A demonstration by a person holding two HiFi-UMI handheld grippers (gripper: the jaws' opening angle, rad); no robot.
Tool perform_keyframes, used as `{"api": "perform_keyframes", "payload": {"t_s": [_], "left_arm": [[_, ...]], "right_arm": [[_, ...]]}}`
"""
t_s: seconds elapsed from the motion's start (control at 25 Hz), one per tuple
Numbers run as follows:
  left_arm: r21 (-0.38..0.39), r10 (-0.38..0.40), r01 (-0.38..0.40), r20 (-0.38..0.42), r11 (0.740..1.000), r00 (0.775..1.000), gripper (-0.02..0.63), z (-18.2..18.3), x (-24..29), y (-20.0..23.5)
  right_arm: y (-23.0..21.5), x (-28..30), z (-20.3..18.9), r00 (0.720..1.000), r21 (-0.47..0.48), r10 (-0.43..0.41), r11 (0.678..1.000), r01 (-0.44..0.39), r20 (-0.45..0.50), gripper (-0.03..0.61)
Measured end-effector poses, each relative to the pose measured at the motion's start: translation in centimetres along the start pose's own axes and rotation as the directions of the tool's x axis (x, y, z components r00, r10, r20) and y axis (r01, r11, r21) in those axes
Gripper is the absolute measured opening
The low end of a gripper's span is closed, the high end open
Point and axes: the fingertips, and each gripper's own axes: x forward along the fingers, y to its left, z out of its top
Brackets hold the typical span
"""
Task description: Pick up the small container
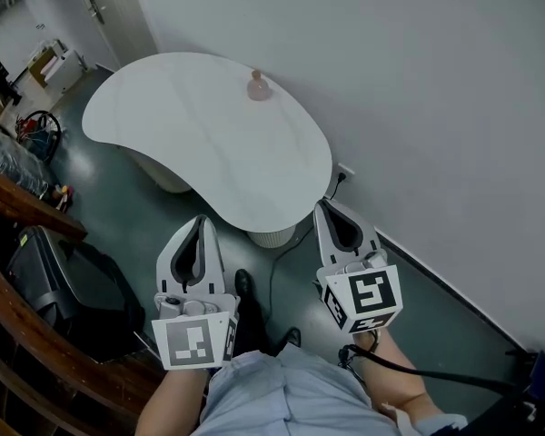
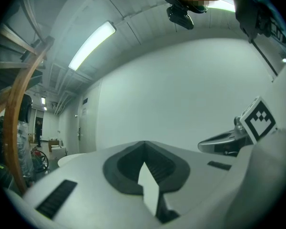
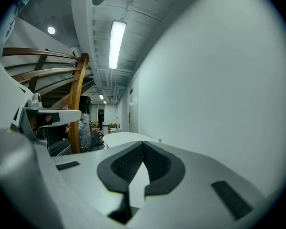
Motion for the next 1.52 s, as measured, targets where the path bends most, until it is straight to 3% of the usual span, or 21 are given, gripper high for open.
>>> {"api": "perform_keyframes", "payload": {"t_s": [0.56,0.76,0.96,1.16,1.36,1.52], "left_arm": [[-0.022,-0.124,0.125,0.052,0.992,0.991,-0.002,-0.6,12.0,5.1],[-0.114,-0.142,0.146,0.048,0.983,0.989,-0.002,-0.8,15.2,6.8],[-0.061,-0.169,0.177,0.118,0.982,0.979,-0.002,0.2,17.4,8.0],[-0.116,-0.161,0.173,0.109,0.978,0.981,-0.002,0.3,18.7,7.6],[-0.062,-0.143,0.15,0.101,0.987,0.985,-0.002,-0.1,20.0,6.9],[-0.137,-0.082,0.084,0.02,0.987,0.996,-0.002,-1.3,20.9,6.4]], "right_arm": [[-1.7,12.0,2.7,0.997,-0.007,-0.08,0.997,0.08,0.012,0.002],[-2.1,15.8,4.4,0.994,-0.034,-0.104,0.994,0.105,0.031,0.002],[-2.6,17.7,6.4,0.991,-0.061,-0.123,0.99,0.126,0.061,0.002],[-3.5,18.2,6.6,0.991,-0.068,-0.124,0.989,0.128,0.059,0.002],[-5.5,19.4,5.9,0.995,-0.056,-0.092,0.994,0.095,0.04,0.002],[-6.7,21.1,3.8,0.999,-0.034,-0.043,0.998,0.043,-0.001,0.002]]}}
